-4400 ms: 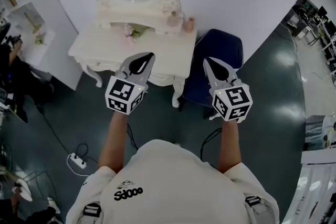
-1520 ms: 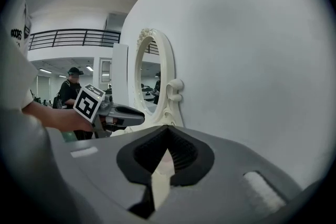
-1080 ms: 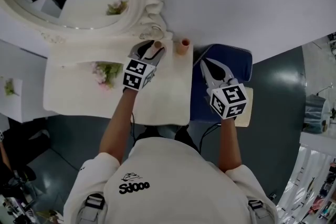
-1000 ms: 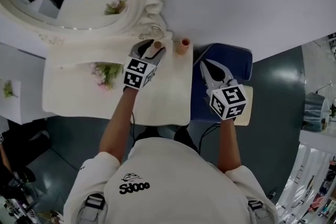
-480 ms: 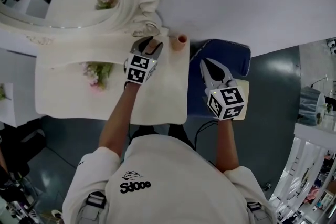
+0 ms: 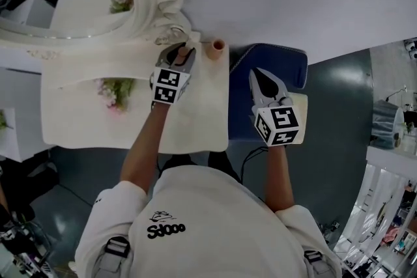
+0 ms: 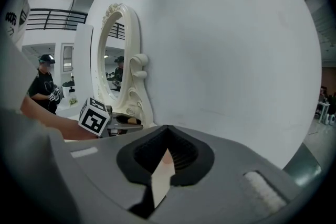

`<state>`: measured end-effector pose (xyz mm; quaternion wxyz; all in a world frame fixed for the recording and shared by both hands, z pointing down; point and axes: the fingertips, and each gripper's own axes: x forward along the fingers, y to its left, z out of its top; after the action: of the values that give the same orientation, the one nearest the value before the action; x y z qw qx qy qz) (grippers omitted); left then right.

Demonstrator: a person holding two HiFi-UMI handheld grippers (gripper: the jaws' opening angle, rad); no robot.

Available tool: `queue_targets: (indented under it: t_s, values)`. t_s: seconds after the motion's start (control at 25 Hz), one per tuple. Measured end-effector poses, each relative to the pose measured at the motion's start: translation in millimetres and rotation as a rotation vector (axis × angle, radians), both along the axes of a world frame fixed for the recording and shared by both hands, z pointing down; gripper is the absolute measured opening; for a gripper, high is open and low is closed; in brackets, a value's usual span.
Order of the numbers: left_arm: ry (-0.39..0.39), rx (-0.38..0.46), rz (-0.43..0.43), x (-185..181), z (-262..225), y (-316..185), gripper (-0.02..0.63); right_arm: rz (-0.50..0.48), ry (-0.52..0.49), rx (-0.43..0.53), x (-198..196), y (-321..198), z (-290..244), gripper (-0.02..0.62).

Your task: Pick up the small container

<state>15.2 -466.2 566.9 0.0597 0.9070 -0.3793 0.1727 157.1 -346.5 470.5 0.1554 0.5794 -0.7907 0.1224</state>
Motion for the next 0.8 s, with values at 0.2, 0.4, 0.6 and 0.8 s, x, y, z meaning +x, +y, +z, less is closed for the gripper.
queue_targets:
  t_s: [0.2, 0.4, 0.6, 0.8]
  values:
    - [0.027, -0.035, 0.012, 0, -9, 16, 0.135, -0.004, -0.021, 0.016, 3, 5, -7, 0.002]
    - [0.055, 0.012, 0.028, -1, -43, 30, 0.136, -0.014, -0.039, 0.041, 2, 10, -18, 0.002]
    - [0.079, 0.085, 0.021, -11, -84, 50, 0.137, -0.067, -0.028, 0.068, -10, 18, -29, 0.002]
    - [0.084, 0.129, -0.014, -29, -118, 68, 0.137, -0.133, -0.008, 0.103, -27, 23, -44, 0.002]
